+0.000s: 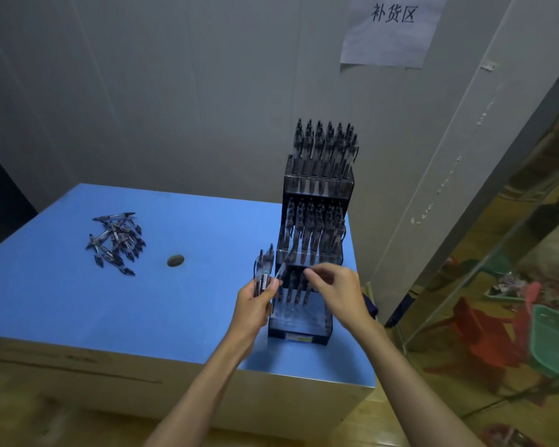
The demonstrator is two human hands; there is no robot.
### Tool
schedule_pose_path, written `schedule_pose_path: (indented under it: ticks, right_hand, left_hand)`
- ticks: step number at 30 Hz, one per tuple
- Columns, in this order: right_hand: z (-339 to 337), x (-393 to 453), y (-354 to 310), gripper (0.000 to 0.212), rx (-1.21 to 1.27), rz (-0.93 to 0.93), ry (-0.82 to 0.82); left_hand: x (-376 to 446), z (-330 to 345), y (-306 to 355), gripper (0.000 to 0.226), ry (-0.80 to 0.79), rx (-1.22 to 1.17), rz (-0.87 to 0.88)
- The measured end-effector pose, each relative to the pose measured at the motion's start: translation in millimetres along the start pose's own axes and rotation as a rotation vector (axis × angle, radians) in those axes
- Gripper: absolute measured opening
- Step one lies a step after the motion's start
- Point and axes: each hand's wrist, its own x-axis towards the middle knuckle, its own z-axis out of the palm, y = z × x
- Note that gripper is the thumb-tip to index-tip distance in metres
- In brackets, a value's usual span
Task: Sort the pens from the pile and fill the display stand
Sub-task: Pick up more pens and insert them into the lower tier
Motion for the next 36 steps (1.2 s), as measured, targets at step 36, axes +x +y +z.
schedule_pose_path:
  ticks: [36]
  right_hand:
    - [-9.1, -0.8, 26.2, 0.016, -0.263, 0.029, 0.033]
  left_hand:
    - [8.4, -18.0, -13.3, 0.024, 0.0, 0.066, 0.005]
